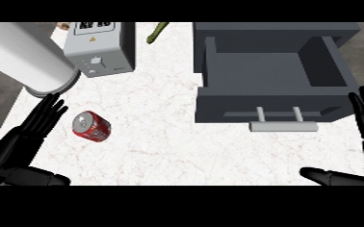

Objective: Pick up the can, place it into the drawer and close the drawer

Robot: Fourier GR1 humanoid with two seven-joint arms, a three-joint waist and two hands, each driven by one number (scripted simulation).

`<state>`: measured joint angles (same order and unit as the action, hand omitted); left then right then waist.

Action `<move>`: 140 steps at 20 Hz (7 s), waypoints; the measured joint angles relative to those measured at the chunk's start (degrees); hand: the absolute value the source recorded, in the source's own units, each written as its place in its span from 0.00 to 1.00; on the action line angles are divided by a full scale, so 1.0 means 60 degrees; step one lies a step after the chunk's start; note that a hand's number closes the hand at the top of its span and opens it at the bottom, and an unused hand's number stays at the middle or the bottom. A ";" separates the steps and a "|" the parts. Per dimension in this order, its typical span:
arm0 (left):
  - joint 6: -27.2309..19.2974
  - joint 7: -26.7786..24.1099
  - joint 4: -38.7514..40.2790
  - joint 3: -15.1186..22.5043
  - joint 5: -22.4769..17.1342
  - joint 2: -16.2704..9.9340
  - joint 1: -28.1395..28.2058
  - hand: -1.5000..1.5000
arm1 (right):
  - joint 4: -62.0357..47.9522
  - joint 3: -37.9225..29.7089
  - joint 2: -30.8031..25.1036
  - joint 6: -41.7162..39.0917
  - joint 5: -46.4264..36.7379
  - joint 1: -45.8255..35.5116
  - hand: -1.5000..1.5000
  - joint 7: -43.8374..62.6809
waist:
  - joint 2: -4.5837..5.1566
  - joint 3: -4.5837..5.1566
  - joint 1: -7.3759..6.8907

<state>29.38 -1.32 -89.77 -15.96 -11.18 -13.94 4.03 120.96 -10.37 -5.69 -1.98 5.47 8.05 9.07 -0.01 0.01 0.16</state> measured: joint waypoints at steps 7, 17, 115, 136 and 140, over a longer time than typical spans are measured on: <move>-0.0292 -0.1614 0.1845 -0.0090 0.1086 0.0103 -0.0308 0.00 | 0.0342 -0.0231 -0.0042 -0.0063 0.0132 -0.0011 0.00 0.0398 | 0.0002 0.0002 0.0008; -0.0573 -0.3375 0.4922 -0.0163 0.1993 -0.0219 -0.1323 0.00 | 0.0801 -0.0715 -0.0060 -0.0400 0.0505 0.0194 0.00 0.0667 | 0.0005 0.0000 0.0029; -0.8901 0.2063 0.9606 0.4013 -0.1020 0.2323 -1.4809 1.00 | 0.1259 -0.1347 -0.0353 -0.0300 -0.0073 -0.1371 0.00 0.1892 | 0.0099 -0.0016 0.0456; -1.0826 0.1015 1.1821 0.5581 -0.2539 0.2322 -1.6009 0.00 | 0.1265 -0.0975 -0.0717 -0.0444 -0.0404 -0.1923 0.00 0.2013 | 0.0238 -0.0034 0.0959; -1.1011 0.0779 1.1939 0.5550 -0.2839 0.2322 -1.6031 0.00 | 0.1277 -0.0654 -0.0963 -0.0643 -0.0935 -0.2067 0.00 0.1747 | 0.0273 -0.0033 0.0975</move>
<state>-36.68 3.36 -18.13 17.35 -28.21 -0.01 -92.16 128.62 -14.30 -11.47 -5.84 -0.14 -4.35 19.55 1.62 -0.19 6.01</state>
